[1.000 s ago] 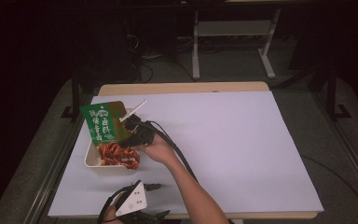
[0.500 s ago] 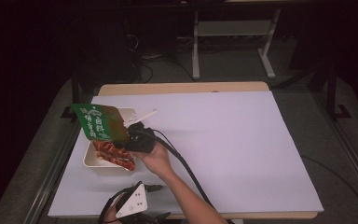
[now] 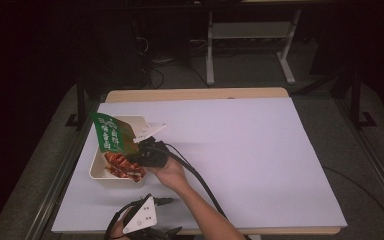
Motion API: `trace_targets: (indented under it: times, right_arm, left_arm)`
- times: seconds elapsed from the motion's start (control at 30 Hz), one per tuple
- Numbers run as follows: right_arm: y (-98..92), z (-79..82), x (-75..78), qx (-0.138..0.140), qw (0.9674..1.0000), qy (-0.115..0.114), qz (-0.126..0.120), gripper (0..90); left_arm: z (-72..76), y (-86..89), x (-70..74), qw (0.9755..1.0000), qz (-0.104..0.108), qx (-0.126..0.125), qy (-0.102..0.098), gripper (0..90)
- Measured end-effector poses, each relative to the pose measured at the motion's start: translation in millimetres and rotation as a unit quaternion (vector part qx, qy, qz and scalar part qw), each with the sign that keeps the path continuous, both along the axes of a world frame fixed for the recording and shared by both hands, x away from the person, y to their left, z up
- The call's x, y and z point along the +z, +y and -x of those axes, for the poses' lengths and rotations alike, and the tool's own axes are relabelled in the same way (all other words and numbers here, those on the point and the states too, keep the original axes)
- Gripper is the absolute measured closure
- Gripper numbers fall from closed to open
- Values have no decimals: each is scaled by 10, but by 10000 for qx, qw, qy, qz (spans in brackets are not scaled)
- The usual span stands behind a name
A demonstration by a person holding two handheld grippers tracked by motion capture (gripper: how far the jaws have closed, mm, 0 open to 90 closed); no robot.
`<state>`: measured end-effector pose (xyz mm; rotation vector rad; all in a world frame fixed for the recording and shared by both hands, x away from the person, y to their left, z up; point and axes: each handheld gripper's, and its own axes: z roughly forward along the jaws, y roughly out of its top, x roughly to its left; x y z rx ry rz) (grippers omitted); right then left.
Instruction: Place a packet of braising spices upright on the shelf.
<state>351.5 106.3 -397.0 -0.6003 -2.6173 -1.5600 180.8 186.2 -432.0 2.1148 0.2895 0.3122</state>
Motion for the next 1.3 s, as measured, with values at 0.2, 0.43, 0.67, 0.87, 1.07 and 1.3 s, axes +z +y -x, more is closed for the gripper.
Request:
trace_targets:
  times: [0.2,0.43,0.67,0.87,1.07,1.3]
  right_arm:
    - [4,-4,-54,60,9999,-2,162,890]
    - [-90,-18,60,-174,9993,-161,281,557]
    - [-313,-58,135,-278,9994,-49,217,419]
    - [-625,2,191,-261,9996,48,74,366]
    - [-885,77,199,-282,9995,42,104,353]
    - [-1166,154,203,-395,9991,36,181,339]
  left_arm:
    - [-2,1,-3,10000,21,13,22,221]
    - [-5,0,-7,10000,5,4,17,221]
    - [-11,1,-10,10000,-22,21,34,220]
    - [-21,-21,-25,9999,-49,67,86,217]
    - [-36,-38,-42,9998,-93,124,125,216]
    - [-72,-13,-45,9995,-123,241,189,212]
